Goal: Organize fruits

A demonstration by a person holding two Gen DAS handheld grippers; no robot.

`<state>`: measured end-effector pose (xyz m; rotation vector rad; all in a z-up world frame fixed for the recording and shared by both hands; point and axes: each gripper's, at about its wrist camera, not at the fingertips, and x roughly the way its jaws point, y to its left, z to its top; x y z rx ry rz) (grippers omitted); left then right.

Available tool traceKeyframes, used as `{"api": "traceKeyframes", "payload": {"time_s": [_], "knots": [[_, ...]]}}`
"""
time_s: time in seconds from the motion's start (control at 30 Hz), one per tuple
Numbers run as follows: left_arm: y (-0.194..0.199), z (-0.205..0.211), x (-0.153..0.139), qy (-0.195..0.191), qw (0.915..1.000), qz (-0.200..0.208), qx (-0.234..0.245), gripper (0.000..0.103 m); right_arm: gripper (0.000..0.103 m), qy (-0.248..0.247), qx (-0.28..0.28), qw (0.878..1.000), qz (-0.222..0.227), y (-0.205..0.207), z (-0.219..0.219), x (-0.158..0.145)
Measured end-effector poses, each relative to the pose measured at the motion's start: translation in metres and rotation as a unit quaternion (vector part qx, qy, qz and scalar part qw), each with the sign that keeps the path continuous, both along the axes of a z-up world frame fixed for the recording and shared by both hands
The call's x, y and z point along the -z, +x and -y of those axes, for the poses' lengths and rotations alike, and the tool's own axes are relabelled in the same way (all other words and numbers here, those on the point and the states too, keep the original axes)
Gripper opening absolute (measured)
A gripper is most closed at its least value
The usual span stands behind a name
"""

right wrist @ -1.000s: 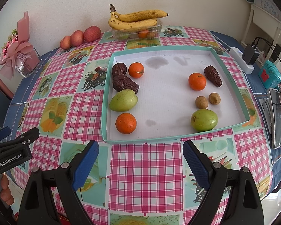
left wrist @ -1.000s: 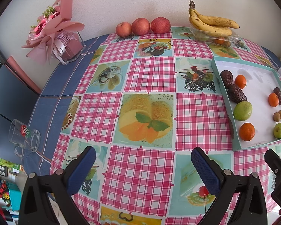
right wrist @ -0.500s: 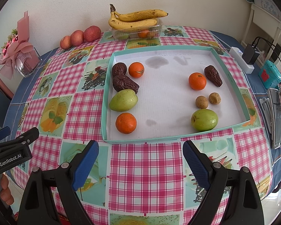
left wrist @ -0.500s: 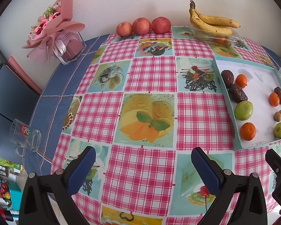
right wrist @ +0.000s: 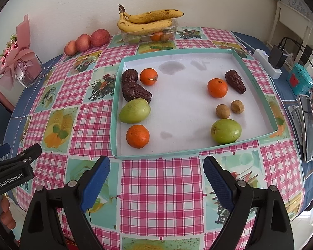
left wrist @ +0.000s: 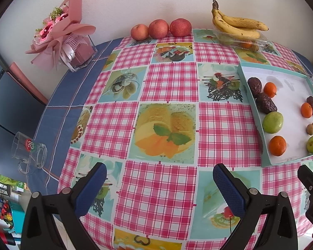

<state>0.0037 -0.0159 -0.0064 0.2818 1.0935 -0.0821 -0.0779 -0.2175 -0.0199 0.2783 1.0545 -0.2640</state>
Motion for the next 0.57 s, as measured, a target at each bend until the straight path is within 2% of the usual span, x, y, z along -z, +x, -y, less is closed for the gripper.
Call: {"api": "traceKeyframes", "payload": {"time_s": [0.57], "knots": [[0.0009,-0.0007,-0.0007,0.000,1.0000,0.000,-0.001,0.103,0.092,0.000,0.000,1.000,0.000,0.0004,-0.0002,0.0000]]}}
